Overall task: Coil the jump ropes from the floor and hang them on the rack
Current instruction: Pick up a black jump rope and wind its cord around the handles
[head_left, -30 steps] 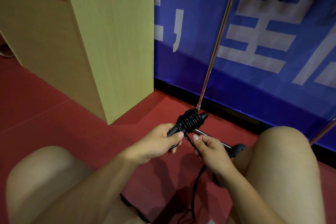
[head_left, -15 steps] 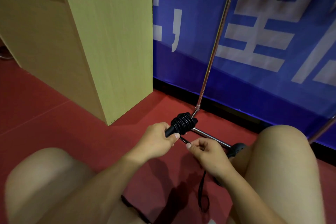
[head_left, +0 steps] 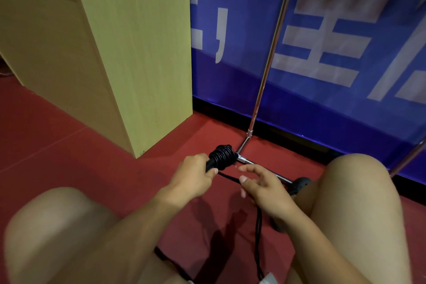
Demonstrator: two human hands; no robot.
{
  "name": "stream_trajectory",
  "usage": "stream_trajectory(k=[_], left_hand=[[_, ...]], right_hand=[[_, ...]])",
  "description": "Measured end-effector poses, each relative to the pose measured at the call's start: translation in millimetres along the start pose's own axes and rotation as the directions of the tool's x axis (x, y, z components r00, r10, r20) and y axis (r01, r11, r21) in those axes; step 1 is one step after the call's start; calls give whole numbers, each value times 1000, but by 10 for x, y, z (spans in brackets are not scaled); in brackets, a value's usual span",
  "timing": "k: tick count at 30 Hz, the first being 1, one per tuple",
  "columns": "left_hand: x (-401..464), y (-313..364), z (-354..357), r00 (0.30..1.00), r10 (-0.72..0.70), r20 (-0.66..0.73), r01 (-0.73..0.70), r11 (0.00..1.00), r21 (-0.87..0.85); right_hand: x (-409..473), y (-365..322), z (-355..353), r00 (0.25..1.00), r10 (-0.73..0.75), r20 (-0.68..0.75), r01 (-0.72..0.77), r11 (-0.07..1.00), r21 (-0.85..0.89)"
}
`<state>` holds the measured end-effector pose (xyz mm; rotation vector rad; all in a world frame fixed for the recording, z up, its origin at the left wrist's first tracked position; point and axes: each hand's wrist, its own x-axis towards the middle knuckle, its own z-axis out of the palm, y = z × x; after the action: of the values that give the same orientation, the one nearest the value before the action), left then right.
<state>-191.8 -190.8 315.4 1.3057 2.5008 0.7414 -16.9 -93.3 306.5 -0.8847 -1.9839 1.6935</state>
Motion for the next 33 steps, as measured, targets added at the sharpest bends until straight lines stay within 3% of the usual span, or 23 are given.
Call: stream_trajectory(k=[8, 15, 22, 28, 33], left_hand=[[49, -63, 9, 998, 14, 54, -21, 990, 139], [-20, -79, 33, 936, 140, 322, -211, 958, 196], [-118, 1, 32, 813, 299, 500, -387, 918, 81], [-163, 33, -134, 784, 365, 502, -392, 918, -56], [-199, 32, -211, 719, 386, 577, -305, 922, -238]], right_hand=[[-42, -58, -1, 999, -43, -3, 43, 980, 193], [-15, -55, -44, 996, -70, -53, 82, 955, 285], [15, -39, -62, 996, -33, -87, 56, 959, 277], [21, -66, -105, 989, -17, -149, 51, 973, 223], [16, -49, -124, 985, -33, -171, 58, 988, 145]])
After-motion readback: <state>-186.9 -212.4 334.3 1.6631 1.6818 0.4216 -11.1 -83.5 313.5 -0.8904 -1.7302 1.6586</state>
